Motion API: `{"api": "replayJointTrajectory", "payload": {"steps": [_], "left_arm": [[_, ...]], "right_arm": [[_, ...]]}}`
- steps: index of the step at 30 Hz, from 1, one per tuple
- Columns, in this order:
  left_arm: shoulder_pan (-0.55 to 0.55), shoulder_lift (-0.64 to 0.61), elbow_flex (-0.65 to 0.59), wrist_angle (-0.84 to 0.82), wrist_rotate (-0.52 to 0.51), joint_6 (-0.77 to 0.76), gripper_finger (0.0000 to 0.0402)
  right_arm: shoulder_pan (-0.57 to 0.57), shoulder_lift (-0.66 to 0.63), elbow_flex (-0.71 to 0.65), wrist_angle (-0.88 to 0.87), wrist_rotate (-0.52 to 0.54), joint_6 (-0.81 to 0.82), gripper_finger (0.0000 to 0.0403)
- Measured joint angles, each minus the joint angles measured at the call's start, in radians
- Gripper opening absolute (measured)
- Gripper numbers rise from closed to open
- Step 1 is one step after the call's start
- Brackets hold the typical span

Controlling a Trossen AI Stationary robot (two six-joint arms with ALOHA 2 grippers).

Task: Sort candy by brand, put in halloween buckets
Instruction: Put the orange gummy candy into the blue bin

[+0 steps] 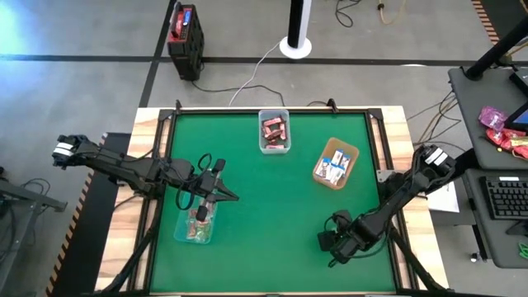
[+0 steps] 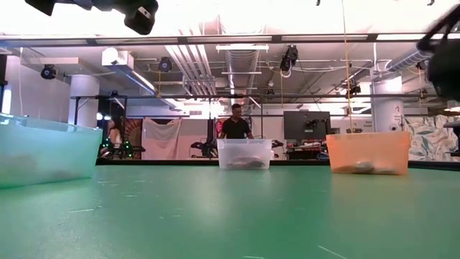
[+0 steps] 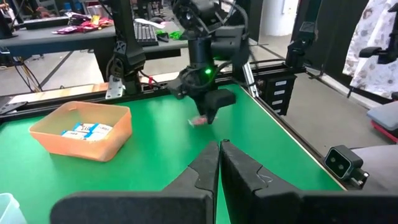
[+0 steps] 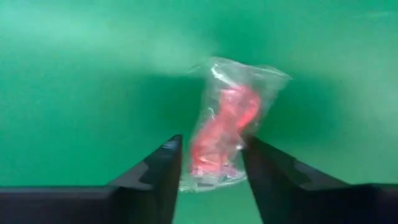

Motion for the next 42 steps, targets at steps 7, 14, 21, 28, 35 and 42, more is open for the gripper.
{"api": "replayJointTrajectory", "payload": {"steps": [7, 14, 21, 28, 35, 42], "left_arm": [[-0.017, 0.013, -0.034, 0.064, 0.001, -0.006, 0.0], [-0.078, 0.153, -0.073, 0.28, 0.008, -0.023, 0.0007], [-0.093, 0.323, -0.06, 0.464, 0.011, -0.024, 0.0057], [-0.093, 0.427, -0.052, 0.597, 0.003, -0.027, 0.013], [-0.092, 0.465, -0.052, 0.627, -0.142, -0.026, 0.0173], [-0.092, 0.488, -0.052, 0.631, -0.14, -0.004, 0.0176]], "right_arm": [[-0.023, 0.0, 0.1, -0.02, 0.155, -0.295, 0.0042], [-0.125, 0.002, 0.203, 0.051, 0.323, -0.724, 0.0018], [-0.268, 0.024, 0.29, 0.296, 0.316, -1.251, 0.0018], [-0.374, 0.027, 0.298, 0.497, 0.149, -1.524, 0.0018], [-0.422, 0.052, 0.297, 0.551, 0.043, -1.595, 0.0018], [-0.44, 0.058, 0.297, 0.573, -0.006, -1.637, 0.0018]]}}
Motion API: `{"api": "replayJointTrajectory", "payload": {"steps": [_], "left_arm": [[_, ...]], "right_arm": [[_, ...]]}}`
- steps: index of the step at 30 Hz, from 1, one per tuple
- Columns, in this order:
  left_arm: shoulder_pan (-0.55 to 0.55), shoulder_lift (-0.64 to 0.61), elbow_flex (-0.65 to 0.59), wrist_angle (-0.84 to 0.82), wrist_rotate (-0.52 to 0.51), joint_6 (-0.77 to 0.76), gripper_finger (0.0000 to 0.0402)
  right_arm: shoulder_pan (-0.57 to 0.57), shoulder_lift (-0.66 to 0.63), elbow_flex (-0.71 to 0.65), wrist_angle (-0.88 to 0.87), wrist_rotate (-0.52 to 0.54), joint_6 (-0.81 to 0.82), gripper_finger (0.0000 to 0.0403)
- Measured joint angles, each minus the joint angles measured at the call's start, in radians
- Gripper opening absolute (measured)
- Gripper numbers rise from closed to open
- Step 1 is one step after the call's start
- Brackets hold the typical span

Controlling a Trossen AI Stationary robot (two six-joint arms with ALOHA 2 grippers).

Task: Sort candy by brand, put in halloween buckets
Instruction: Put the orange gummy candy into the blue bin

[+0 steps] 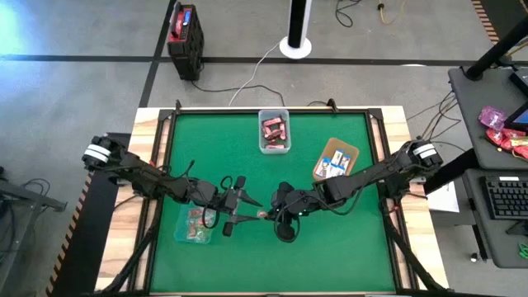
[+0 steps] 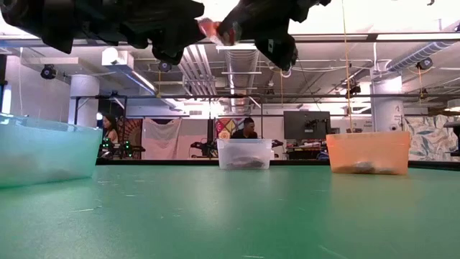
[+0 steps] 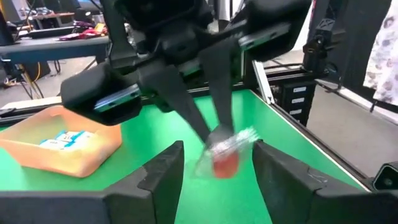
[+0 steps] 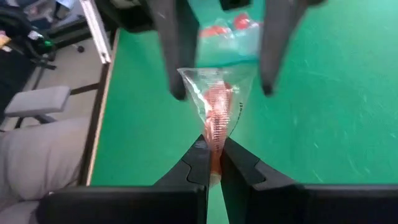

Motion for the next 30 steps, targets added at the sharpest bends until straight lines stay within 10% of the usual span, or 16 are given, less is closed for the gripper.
{"api": "replayJointTrajectory", "payload": {"steps": [12, 21, 30], "left_arm": [[-0.001, 0.004, 0.0, 0.013, 0.0, 0.007, 0.0012], [-0.003, -0.015, 0.0, -0.029, 0.002, -0.026, 0.0003], [-0.057, -0.37, 0.031, -0.703, 0.024, -0.276, 0.0001]], "right_arm": [[-0.009, -0.013, 0.0, 0.004, -0.003, -0.017, 0.0018], [-0.011, -0.021, 0.013, -0.052, 0.017, -0.029, 0.0083], [-0.02, -0.042, 0.065, -0.12, 0.057, -0.106, 0.0188]]}}
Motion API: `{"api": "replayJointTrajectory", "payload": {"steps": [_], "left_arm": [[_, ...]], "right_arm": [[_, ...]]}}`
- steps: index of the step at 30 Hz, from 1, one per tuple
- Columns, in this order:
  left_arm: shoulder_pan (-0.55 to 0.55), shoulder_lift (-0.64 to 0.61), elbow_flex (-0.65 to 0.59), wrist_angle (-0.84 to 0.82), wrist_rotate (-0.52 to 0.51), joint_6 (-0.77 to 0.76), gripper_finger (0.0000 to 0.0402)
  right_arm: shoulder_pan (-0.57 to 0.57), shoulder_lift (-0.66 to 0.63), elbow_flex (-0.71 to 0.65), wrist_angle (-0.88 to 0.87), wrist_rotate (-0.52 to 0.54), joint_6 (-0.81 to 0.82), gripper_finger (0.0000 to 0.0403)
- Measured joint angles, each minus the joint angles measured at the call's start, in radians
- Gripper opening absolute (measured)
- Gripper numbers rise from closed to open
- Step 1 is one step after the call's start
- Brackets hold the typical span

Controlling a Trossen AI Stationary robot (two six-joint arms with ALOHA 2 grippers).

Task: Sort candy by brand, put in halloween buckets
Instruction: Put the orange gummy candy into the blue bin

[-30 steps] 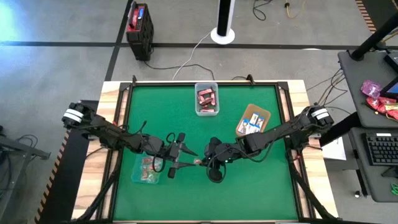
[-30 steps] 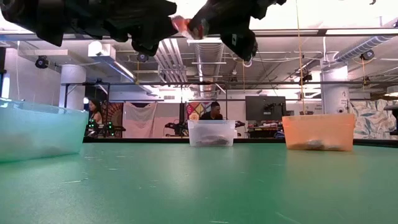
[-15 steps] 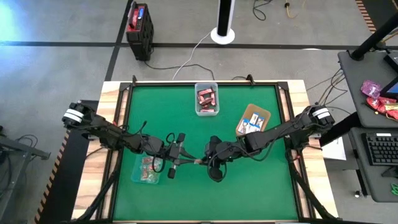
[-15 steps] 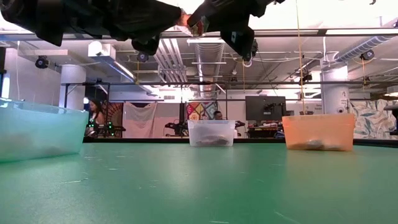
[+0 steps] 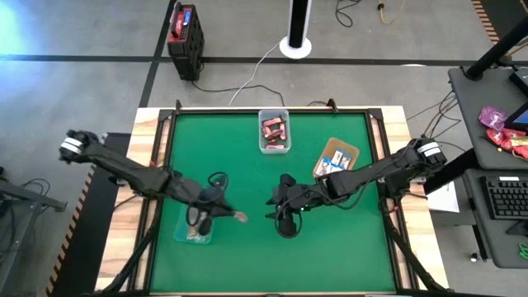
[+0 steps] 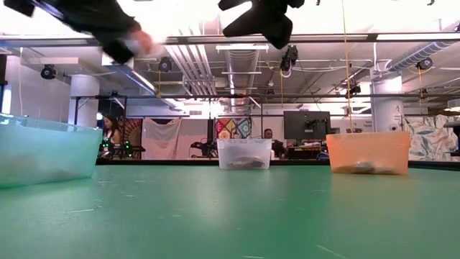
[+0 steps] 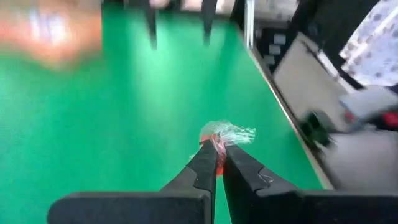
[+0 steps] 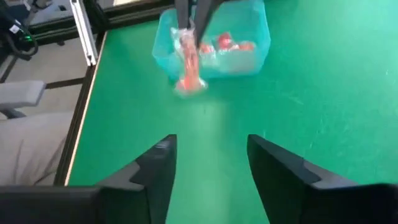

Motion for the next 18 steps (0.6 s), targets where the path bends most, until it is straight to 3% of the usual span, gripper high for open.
{"api": "replayJointTrajectory", "payload": {"steps": [4, 10, 13, 18], "left_arm": [[-0.054, -0.111, 0.116, -0.455, 0.011, -0.355, 0.0], [-0.177, -0.068, 0.253, -1.073, -0.157, -0.677, 0.0], [-0.19, -0.017, 0.259, -1.187, -0.167, -0.747, 0.0001], [-0.187, 0.051, 0.246, -1.168, -0.178, -0.743, 0.0039]], "right_arm": [[-0.014, -0.001, 0.009, 0.0, 0.001, -0.037, 0.0205], [-0.033, 0.0, 0.002, 0.002, 0.002, -0.061, 0.021], [-0.035, 0.001, 0.0, 0.0, 0.002, -0.065, 0.021], [-0.035, 0.001, -0.001, 0.002, 0.001, -0.106, 0.021]]}}
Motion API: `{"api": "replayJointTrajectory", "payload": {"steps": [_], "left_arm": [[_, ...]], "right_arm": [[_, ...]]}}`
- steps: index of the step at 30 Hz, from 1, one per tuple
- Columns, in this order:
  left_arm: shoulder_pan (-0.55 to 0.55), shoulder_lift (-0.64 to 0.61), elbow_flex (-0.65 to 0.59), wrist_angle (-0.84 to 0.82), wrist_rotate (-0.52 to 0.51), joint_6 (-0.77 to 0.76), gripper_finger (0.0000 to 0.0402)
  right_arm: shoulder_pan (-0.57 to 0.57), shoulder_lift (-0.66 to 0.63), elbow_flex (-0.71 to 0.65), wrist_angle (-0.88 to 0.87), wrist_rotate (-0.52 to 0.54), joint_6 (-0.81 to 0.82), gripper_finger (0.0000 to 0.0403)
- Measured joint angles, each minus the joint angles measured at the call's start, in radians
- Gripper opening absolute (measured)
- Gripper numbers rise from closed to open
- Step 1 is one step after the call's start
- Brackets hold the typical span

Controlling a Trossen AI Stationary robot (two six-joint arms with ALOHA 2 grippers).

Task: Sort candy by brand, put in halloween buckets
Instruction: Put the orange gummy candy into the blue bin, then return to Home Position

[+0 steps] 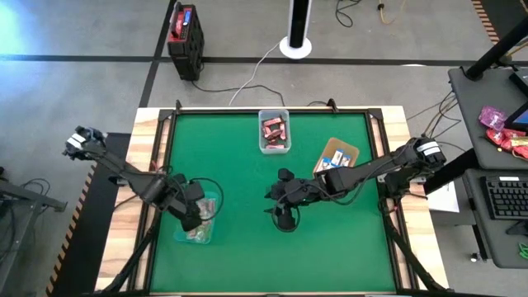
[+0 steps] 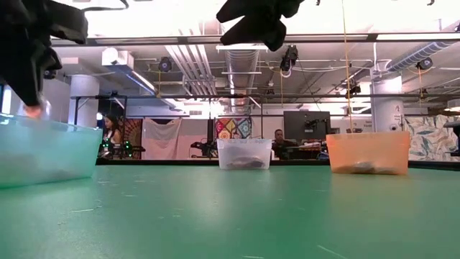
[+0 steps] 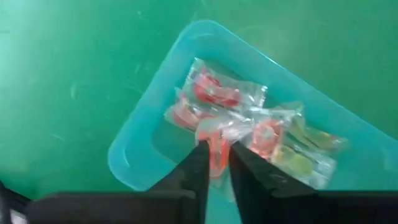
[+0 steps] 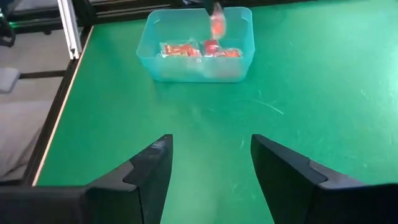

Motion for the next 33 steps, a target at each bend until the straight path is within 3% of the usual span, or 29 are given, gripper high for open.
{"api": "replayJointTrajectory", "payload": {"steps": [6, 9, 11, 15, 17, 18, 19, 21, 23, 25, 27, 29, 33], "left_arm": [[-0.002, 0.03, 0.0, 0.0, -0.024, 0.02, 0.0106], [-0.002, 0.018, 0.0, 0.0, -0.024, 0.027, 0.0128], [-0.002, 0.004, 0.0, 0.0, -0.023, 0.043, 0.0136], [-0.002, -0.01, 0.024, 0.008, 0.02, 0.024, 0.0142], [0.0, -0.007, 0.044, 0.015, 0.059, 0.013, 0.0141], [-0.005, -0.005, 0.048, 0.03, 0.019, 0.022, 0.014], [-0.02, -0.003, 0.047, 0.066, -0.047, 0.062, 0.014], [-0.067, -0.006, 0.025, 0.295, -0.222, 0.268, 0.0139], [-0.11, -0.007, -0.014, 0.642, -0.406, 0.575, 0.0139], [-0.108, -0.008, -0.055, 0.966, -0.472, 0.906, 0.0139], [-0.07, -0.015, -0.095, 1.187, -0.438, 1.157, 0.0139], [0.001, -0.038, -0.133, 1.282, -0.331, 1.28, 0.0139], [0.207, -0.135, -0.215, 1.287, -0.155, 1.25, 0.0139]], "right_arm": [[0.0, 0.0, -0.006, 0.021, 0.002, -0.107, 0.021], [0.0, 0.0, -0.006, 0.024, 0.057, -0.131, 0.021], [0.0, 0.0, -0.006, 0.034, 0.097, -0.068, 0.021], [0.0, 0.001, 0.0, 0.059, 0.113, 0.205, 0.021], [0.0, 0.002, 0.001, 0.081, 0.128, 0.203, 0.021], [0.0, 0.002, 0.0, 0.085, 0.131, 0.157, 0.021], [0.001, 0.002, -0.003, 0.104, 0.131, 0.095, 0.021], [0.001, 0.005, -0.026, 0.173, 0.129, 0.009, 0.021], [-0.012, 0.007, -0.061, 0.278, 0.069, -0.077, 0.021], [-0.039, 0.007, -0.113, 0.424, -0.063, -0.157, 0.021], [-0.077, 0.004, -0.173, 0.571, -0.214, -0.213, 0.021], [-0.111, -0.007, -0.234, 0.666, -0.288, -0.244, 0.021], [-0.152, -0.053, -0.343, 0.77, -0.286, -0.267, 0.021]]}}
